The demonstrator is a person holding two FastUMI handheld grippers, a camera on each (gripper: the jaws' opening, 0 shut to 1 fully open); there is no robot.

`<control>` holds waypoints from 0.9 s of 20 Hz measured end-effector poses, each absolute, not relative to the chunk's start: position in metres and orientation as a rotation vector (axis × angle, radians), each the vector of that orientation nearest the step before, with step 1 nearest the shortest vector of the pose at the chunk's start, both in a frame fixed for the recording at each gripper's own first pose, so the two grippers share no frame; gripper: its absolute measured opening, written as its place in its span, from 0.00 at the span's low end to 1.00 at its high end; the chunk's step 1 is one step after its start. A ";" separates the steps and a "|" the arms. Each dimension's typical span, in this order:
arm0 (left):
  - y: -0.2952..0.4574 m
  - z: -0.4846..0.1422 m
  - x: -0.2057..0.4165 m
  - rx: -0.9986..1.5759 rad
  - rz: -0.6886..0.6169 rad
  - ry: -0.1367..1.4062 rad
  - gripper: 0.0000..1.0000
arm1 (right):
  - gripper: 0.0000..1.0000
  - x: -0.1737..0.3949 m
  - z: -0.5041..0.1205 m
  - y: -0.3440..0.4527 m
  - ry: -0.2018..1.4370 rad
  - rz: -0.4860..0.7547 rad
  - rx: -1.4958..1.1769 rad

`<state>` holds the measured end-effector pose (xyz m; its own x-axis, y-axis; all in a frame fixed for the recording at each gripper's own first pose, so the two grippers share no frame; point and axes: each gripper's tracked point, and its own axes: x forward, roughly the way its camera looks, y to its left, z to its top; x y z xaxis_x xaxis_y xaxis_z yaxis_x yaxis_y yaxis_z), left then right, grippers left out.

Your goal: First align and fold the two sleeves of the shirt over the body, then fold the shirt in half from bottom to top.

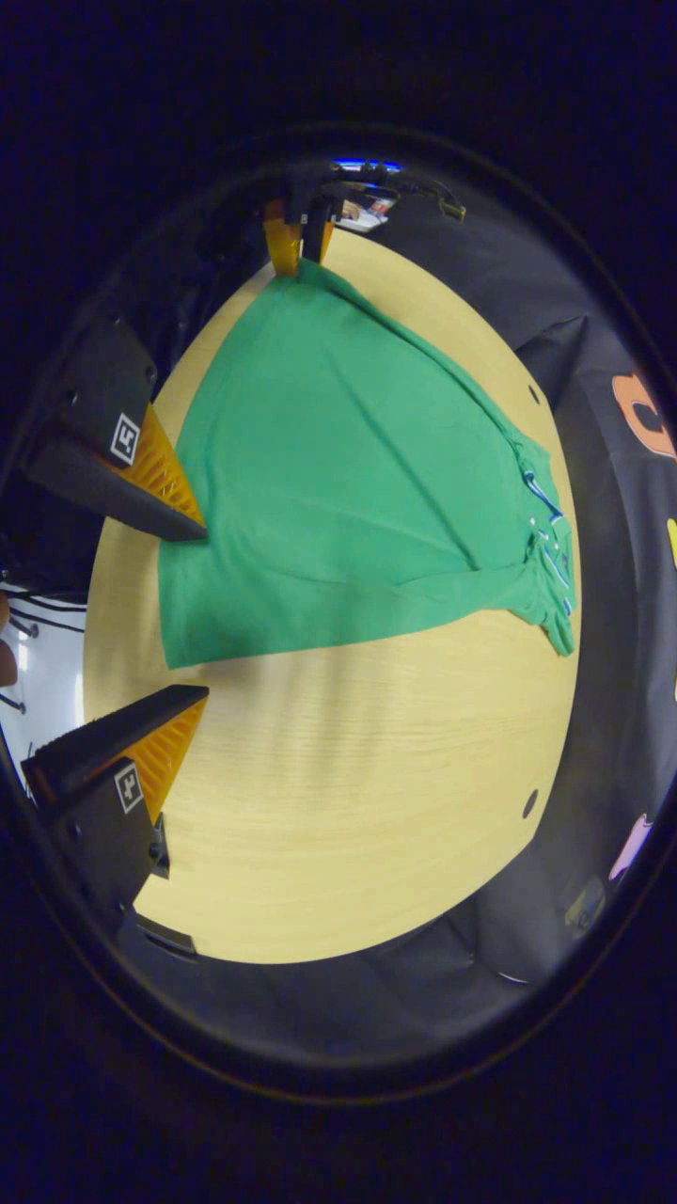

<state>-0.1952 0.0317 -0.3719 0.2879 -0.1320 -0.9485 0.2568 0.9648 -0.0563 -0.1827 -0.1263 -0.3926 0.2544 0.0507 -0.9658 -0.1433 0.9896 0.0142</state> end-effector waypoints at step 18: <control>0.011 -0.369 -0.204 -0.269 -0.151 1.412 0.04 | 0.02 -0.183 -0.392 -0.114 1.407 0.153 0.020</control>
<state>-0.2041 0.0108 -0.3686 0.1554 -0.2622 -0.9524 -0.0556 0.9603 -0.2734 -0.1829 -0.1143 -0.3920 0.1550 0.1186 -0.9808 -0.0950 0.9900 0.1047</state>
